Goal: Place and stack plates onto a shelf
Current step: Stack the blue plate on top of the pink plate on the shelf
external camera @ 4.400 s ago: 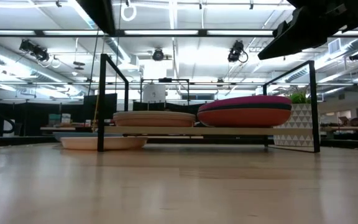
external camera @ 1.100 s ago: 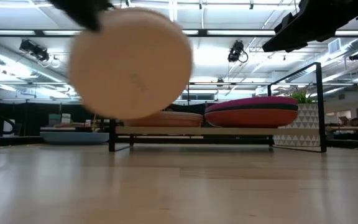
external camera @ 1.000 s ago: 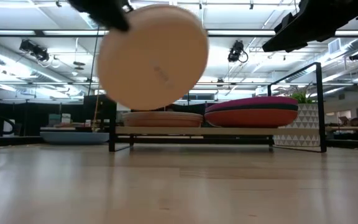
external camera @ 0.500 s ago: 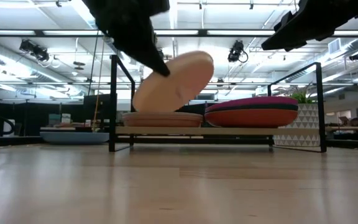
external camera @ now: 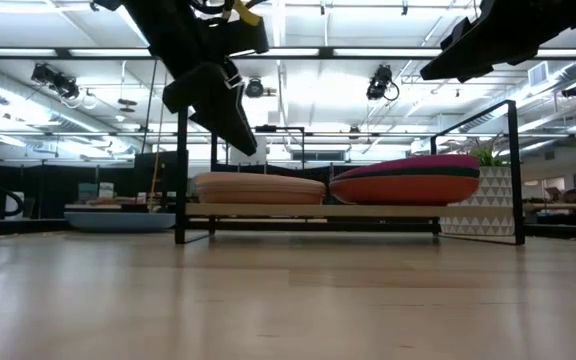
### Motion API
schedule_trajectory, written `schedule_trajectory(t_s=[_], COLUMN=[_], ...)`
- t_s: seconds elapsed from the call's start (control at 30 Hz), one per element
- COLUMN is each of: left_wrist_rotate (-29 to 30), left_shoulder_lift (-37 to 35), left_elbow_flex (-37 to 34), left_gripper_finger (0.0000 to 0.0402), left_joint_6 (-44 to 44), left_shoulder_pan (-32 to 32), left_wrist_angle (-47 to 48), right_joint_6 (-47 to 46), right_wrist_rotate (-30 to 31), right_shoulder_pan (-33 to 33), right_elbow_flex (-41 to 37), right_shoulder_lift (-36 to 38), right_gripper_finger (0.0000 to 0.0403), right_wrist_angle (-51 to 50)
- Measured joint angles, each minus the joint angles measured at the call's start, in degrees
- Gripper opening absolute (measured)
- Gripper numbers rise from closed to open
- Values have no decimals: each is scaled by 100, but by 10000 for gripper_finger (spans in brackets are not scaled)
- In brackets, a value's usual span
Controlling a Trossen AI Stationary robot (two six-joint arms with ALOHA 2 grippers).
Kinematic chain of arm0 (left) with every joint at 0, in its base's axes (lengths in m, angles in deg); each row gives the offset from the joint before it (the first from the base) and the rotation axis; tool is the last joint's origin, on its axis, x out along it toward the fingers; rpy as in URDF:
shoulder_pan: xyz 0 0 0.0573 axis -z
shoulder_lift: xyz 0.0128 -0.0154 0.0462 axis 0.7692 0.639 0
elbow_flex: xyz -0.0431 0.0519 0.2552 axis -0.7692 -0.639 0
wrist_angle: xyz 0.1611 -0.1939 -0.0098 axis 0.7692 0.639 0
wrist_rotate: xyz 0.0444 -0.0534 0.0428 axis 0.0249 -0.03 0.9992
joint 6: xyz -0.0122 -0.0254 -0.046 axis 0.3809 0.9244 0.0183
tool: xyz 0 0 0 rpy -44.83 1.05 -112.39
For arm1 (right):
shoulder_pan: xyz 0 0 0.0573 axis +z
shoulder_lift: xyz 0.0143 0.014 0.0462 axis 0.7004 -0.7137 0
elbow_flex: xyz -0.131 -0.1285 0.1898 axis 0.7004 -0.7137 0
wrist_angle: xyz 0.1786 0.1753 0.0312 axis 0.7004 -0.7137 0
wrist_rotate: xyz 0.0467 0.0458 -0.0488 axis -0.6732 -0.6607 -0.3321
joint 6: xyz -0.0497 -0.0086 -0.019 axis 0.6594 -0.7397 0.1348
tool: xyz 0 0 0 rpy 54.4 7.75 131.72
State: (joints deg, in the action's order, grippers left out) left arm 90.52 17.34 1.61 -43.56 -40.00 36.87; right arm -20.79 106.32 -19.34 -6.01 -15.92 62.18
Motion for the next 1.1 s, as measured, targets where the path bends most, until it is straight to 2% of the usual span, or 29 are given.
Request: schedule_trajectory(t_s=[0.1, 0.2, 0.37, 0.5, 0.63, 0.8, 0.93, 1.1], left_wrist_rotate=[-9, -9, 65, 578, 1141, 1453, 1126, 659], left_shoulder_lift=[-2, -45, -458, -1042, -1708, -2806, -3301, -3222], left_elbow_flex=[152, 604, 1141, 1139, 724, -421, -1250, -1834], left_gripper_finger=[173, 184, 175, 160, 149, 142, 142, 142], left_joint_6=[-87, -109, -300, -227, 293, 957, 1446, 1865], left_shoulder_pan=[69, 235, 598, 734, 595, 84, -607, -1426], left_wrist_angle=[243, 591, 763, 975, 1753, 2018, 2019, 1983], right_joint_6=[0, -15, -15, -15, -13, 69, 184, 219], right_wrist_rotate=[-1, 0, -2, -11, -17, -17, -17, -17], right_shoulder_pan=[-2, -2, -2, 1, 3, 3, 3, -8], right_elbow_flex=[0, 0, 0, 0, 0, 0, 0, 0], right_shoulder_lift=[0, 0, 0, 1, 1, 0, 2, 0], right_gripper_finger=[95, 95, 95, 95, 95, 95, 95, 95], right_wrist_angle=[-3, -5, -1, 11, 15, 134, 260, 279])
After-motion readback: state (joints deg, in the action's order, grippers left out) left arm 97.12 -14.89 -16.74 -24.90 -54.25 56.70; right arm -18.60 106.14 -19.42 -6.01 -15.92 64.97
